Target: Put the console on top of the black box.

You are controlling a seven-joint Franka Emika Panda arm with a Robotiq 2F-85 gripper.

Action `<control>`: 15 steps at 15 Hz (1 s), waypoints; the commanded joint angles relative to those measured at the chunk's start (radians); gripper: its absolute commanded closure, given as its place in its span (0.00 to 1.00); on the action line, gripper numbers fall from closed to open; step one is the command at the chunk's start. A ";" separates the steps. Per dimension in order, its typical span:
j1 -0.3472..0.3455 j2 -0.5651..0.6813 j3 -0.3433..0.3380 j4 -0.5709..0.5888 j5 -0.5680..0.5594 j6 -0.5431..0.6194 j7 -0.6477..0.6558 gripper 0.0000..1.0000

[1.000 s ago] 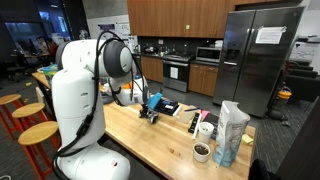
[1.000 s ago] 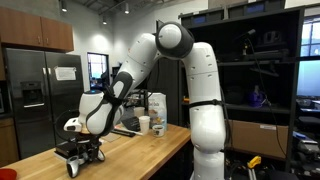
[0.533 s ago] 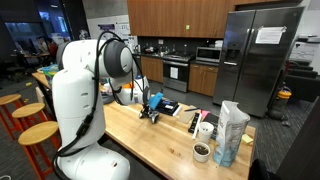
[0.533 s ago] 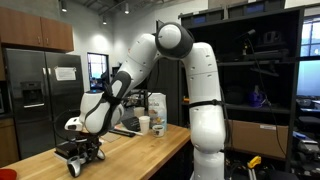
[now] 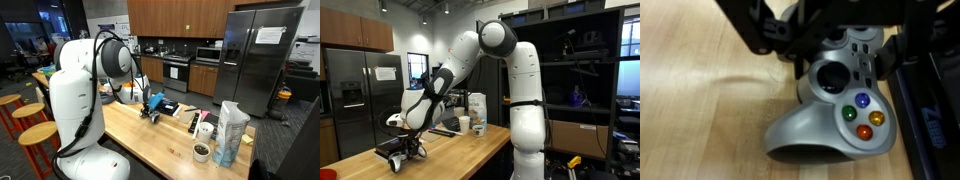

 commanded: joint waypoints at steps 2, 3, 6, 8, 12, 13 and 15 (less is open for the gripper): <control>0.011 -0.141 -0.007 -0.057 -0.084 -0.067 0.142 0.55; 0.013 -0.160 -0.006 -0.061 -0.104 -0.082 0.167 0.55; 0.020 -0.193 -0.004 -0.060 -0.144 -0.116 0.190 0.55; 0.018 -0.207 -0.009 -0.057 -0.169 -0.129 0.205 0.55; 0.006 -0.219 -0.026 -0.036 -0.187 -0.132 0.215 0.55; 0.004 -0.221 -0.032 -0.032 -0.184 -0.130 0.216 0.55; -0.004 -0.223 -0.042 -0.015 -0.186 -0.137 0.219 0.55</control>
